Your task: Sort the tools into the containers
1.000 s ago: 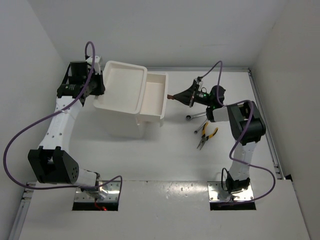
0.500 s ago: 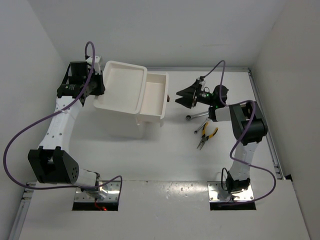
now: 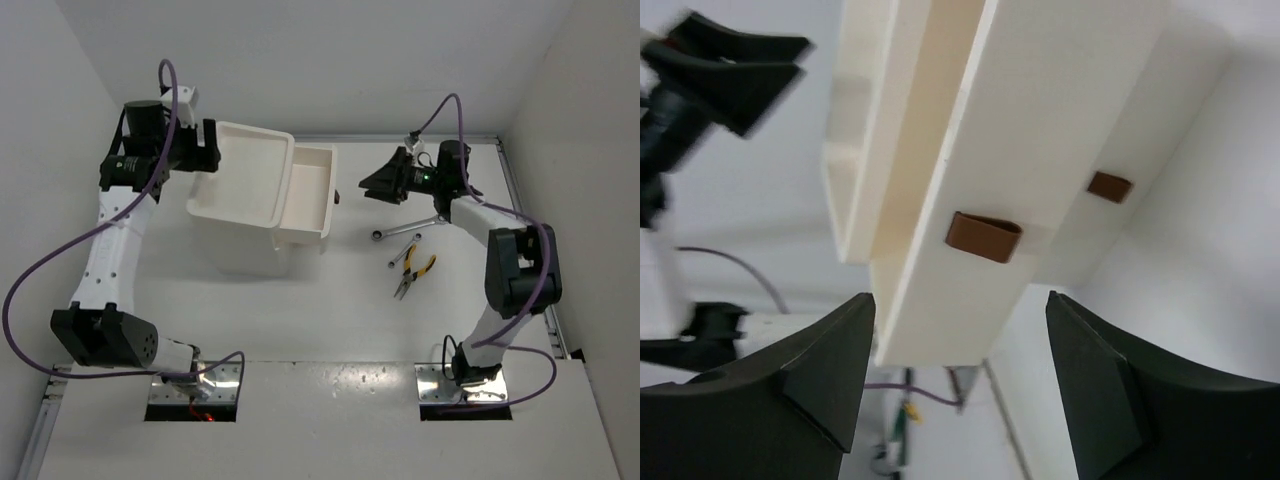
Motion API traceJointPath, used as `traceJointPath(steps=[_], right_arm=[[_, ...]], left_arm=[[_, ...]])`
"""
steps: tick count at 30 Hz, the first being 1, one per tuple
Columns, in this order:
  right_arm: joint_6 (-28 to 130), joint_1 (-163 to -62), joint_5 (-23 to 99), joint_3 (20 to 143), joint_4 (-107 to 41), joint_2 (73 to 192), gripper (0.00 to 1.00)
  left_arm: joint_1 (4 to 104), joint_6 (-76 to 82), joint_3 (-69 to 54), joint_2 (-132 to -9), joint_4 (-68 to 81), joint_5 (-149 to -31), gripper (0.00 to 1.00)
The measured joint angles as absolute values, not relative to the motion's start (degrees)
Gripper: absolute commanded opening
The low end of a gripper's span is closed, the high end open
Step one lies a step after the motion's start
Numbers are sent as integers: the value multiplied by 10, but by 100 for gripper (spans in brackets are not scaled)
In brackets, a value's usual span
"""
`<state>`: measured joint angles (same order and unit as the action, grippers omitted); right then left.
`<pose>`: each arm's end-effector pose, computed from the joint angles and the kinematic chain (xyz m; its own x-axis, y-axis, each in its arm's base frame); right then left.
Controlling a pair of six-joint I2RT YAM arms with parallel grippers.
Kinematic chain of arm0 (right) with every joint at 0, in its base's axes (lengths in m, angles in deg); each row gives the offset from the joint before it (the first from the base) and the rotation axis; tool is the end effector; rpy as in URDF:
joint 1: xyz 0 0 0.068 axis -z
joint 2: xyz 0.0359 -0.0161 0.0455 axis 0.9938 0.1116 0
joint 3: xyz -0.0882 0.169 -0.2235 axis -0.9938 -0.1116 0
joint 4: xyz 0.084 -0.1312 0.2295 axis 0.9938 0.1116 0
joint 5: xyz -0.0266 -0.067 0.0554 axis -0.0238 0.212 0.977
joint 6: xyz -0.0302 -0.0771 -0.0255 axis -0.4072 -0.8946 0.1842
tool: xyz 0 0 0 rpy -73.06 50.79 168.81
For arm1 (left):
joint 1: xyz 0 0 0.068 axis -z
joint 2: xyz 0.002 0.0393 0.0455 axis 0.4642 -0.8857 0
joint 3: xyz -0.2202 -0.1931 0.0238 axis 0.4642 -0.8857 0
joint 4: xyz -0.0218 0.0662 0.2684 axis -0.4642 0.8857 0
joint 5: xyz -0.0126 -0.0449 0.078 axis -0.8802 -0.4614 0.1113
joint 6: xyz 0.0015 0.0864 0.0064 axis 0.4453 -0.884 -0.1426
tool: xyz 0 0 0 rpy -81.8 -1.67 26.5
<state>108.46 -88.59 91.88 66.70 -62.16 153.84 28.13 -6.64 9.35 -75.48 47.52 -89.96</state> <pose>0.4175 0.1041 0.2402 -0.9020 0.3513 -0.2510 -0.1935 0.1909 0.9624 0.3513 -0.0139 0.4182 -0.5038 -0.0218 -0.8635 0.1186 0.9885 -0.0941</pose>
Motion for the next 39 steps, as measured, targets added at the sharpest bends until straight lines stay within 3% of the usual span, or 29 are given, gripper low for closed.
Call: traceJointPath(steps=[4,10,14,19,28,33,39], right_arm=[[906,-877,862,710,-402,1498,70],[753,-839,694,730,-120,1425,67],[711,-826,585,715,0,1382,57],[536,-811,559,706,79,1369,59],[-30,-761,587,623,114,1290,54],[-239,-756,610,656,187,1383,50],[-382,-751,611,693,223,1480,50]], left_arm=[[281,-65,149,-752,472,-884,99],[281,-38,148,-689,464,-810,99],[281,-17,116,-634,456,-750,99],[281,-27,71,-599,457,-719,99],[281,-73,50,-592,462,-752,99],[281,-75,48,-598,461,-766,99],[281,-77,43,-611,462,-773,99]])
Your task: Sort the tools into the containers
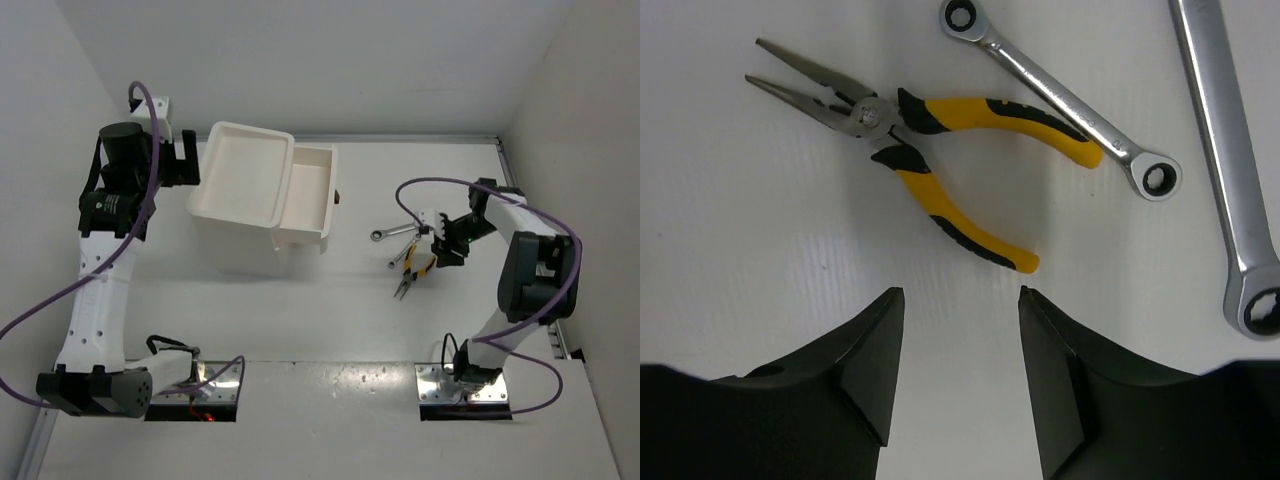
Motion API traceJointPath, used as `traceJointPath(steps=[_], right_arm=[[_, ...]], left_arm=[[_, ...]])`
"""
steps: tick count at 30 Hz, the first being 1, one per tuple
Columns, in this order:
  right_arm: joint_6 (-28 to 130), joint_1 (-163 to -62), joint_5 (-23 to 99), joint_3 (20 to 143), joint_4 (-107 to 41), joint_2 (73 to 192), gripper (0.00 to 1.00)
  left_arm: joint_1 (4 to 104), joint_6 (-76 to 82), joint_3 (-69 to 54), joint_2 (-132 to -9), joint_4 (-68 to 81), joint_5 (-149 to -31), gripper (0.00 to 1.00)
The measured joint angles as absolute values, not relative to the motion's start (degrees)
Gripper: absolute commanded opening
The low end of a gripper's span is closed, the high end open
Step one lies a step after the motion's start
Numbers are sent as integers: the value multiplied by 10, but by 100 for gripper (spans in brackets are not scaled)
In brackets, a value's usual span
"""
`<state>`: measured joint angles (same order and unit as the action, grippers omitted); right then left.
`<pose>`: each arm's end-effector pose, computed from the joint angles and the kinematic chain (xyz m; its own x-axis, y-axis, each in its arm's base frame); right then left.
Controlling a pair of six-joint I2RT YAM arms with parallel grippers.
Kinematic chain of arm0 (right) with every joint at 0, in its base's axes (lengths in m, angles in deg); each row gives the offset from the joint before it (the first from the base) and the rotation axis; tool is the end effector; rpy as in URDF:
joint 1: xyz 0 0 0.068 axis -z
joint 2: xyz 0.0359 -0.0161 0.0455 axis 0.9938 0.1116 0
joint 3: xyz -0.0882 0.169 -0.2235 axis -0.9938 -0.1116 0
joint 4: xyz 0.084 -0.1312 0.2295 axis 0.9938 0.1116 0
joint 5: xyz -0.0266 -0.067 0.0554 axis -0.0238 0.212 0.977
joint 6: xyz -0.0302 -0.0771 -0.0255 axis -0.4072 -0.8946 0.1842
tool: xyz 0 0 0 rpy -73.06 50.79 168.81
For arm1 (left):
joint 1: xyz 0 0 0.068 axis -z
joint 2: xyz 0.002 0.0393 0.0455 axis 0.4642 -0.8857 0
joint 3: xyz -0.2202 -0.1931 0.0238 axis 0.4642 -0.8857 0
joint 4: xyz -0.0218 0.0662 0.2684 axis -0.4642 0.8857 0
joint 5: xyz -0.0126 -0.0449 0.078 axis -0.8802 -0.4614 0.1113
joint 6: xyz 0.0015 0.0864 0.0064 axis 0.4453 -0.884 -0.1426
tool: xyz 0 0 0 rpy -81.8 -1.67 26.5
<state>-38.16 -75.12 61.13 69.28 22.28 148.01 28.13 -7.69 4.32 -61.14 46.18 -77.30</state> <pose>0.3104 -0.0065 0.1654 -0.2444 -0.8241 -0.5110 -0.9650 0.2583 0.0451 0.2762 0.0036 0.4617 -0.3314 -0.0051 -0.9435 -0.0676 0.9975 0.0184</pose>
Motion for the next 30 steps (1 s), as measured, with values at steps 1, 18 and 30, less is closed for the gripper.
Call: traceJointPath(steps=[1,18,30], right_arm=[[-397,-752,609,697,227,1491,50],[-530,-792,635,751,193,1533,43],[-665,-860,587,689,196,1533,42]], left_arm=[[281,-77,43,-613,462,-774,99],[281,-81,27,-637,457,-784,99],[273,-81,26,-639,457,-789,99]])
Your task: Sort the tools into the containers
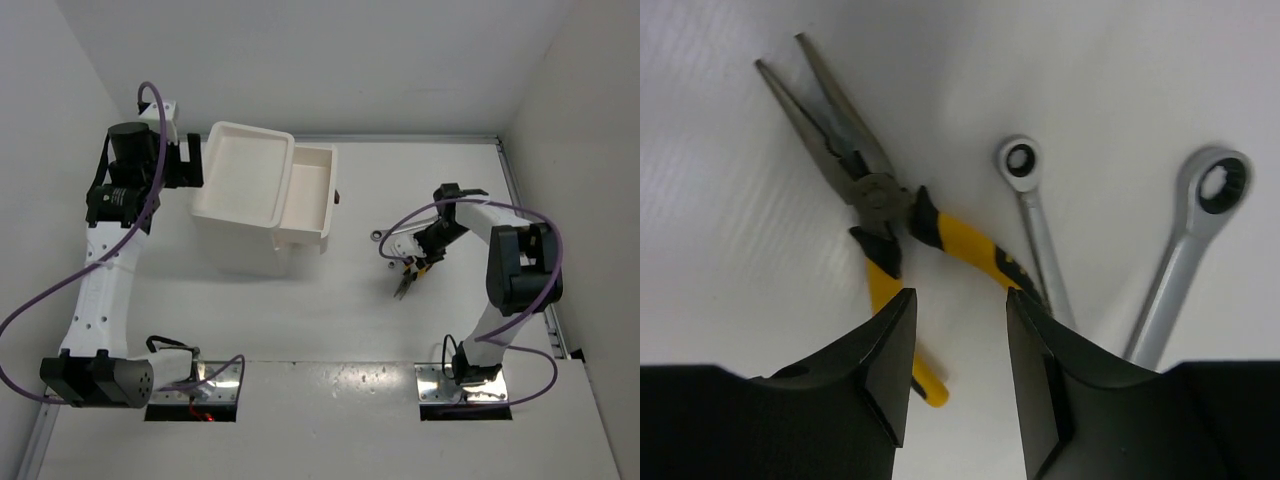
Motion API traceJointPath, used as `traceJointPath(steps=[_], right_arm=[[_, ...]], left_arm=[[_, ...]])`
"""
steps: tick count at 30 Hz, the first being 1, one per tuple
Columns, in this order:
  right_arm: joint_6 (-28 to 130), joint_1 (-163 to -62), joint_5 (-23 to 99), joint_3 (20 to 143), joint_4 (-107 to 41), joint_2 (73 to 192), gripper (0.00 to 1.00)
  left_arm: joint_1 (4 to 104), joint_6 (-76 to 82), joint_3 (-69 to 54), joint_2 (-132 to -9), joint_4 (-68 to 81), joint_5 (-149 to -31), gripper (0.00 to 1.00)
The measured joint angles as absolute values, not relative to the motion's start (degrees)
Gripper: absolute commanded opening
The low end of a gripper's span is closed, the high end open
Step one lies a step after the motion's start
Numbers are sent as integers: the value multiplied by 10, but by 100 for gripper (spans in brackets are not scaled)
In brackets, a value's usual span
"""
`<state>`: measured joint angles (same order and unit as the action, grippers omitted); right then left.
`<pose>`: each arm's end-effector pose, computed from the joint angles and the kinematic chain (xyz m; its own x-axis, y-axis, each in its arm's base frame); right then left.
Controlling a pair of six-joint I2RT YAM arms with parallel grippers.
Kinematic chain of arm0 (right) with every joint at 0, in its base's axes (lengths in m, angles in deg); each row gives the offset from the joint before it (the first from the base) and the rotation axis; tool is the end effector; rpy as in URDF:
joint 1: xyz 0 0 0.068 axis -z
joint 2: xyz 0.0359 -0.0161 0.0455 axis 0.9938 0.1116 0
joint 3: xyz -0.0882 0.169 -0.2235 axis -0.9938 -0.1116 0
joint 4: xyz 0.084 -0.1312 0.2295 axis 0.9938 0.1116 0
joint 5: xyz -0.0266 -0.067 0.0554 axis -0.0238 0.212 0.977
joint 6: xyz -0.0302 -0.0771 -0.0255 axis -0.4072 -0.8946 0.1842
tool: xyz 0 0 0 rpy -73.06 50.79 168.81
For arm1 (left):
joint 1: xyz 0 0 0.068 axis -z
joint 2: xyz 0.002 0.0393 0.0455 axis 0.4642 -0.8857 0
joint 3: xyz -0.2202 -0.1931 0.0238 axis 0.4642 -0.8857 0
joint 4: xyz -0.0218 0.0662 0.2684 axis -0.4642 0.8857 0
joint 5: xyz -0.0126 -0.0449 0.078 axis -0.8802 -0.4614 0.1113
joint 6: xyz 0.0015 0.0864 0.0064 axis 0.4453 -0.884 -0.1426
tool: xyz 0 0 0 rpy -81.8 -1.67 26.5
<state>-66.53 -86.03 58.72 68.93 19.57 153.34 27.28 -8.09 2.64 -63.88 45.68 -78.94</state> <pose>0.3147 0.0499 0.1350 0.3765 -0.8069 -0.4552 -0.9253 -0.3518 -0.1417 0.2950 0.0056 0.4392 -0.3956 -0.0035 -0.9184 -0.0520 0.9985 0.0186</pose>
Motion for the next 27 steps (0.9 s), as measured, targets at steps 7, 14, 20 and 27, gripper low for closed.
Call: traceJointPath(steps=[7,14,20,27], right_arm=[[-678,-862,560,653,180,1533,40],[-678,-864,558,641,138,1531,44],[-678,-867,558,637,118,1530,49],[-678,-878,559,629,101,1530,49]], left_arm=[[256,-81,26,-641,457,-803,99],[239,-81,26,-649,459,-818,99],[214,-81,26,-660,458,-840,99],[183,-81,15,-670,460,-863,99]])
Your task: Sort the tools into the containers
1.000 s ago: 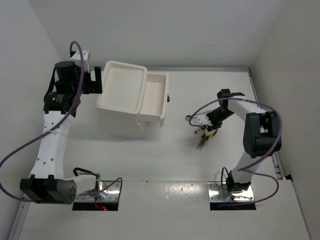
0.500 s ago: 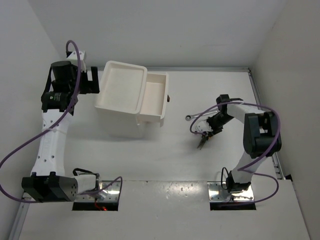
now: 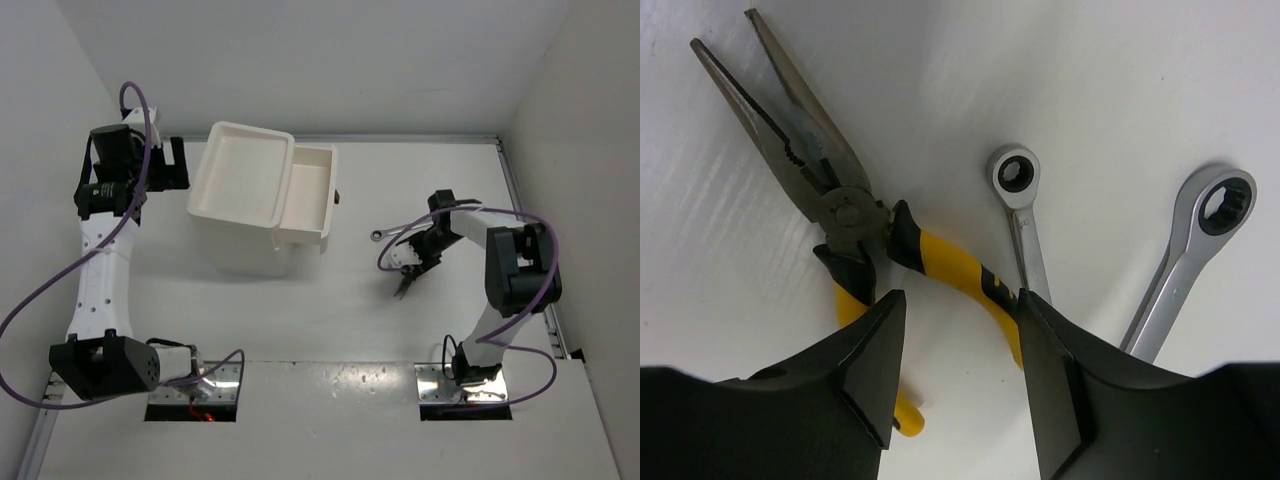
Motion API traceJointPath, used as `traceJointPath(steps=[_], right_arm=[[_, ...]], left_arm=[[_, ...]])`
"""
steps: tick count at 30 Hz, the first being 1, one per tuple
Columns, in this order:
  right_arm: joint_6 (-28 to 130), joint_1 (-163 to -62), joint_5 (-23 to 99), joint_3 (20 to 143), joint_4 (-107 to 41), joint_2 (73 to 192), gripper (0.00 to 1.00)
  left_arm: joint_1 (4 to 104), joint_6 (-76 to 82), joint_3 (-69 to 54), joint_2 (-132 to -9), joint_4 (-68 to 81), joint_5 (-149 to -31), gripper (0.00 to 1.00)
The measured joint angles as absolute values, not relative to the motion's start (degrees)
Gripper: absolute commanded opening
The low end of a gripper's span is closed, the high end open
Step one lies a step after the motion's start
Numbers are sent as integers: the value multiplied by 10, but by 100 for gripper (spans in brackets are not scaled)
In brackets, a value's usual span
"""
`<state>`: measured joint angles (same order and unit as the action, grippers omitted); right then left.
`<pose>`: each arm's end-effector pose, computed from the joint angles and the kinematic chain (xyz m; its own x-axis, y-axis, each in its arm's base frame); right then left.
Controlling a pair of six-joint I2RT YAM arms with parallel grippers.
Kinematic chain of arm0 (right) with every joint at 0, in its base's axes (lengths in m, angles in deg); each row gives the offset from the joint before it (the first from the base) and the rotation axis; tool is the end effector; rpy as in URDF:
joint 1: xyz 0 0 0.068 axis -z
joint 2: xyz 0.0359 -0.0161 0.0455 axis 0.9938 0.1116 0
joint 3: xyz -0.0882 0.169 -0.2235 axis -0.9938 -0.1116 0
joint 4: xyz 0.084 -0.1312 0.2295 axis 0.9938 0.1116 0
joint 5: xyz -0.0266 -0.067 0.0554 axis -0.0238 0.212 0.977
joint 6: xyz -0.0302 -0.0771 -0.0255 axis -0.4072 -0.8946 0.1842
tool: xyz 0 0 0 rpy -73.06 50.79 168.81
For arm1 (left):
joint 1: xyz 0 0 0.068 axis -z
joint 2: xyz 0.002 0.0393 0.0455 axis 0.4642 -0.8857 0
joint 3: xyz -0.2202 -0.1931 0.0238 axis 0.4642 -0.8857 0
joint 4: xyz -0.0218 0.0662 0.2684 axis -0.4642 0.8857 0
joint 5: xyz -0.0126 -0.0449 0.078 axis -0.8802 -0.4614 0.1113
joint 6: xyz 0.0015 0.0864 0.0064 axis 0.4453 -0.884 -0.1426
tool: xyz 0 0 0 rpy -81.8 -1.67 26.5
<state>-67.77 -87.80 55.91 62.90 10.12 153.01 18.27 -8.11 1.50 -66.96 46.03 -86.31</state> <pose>0.3082 0.0559 0.1102 0.4497 -0.8051 -0.3869 -0.8932 -0.4048 -0.1957 0.3091 0.0449 0.4156 -0.4613 -0.0768 -0.8839 -0.0936 0.9949 -0.0376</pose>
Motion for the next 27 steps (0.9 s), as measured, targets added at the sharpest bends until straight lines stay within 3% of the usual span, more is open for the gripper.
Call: traceJointPath(steps=[6,14,27], right_arm=[[-678,-894,555,629,97,1531,48],[-678,-897,540,645,115,1552,38],[-678,-897,497,668,176,1570,41]], left_arm=[[177,-81,10,-670,461,-872,99],[166,-87,10,-670,461,-880,99],[160,-90,10,-670,461,-891,99]])
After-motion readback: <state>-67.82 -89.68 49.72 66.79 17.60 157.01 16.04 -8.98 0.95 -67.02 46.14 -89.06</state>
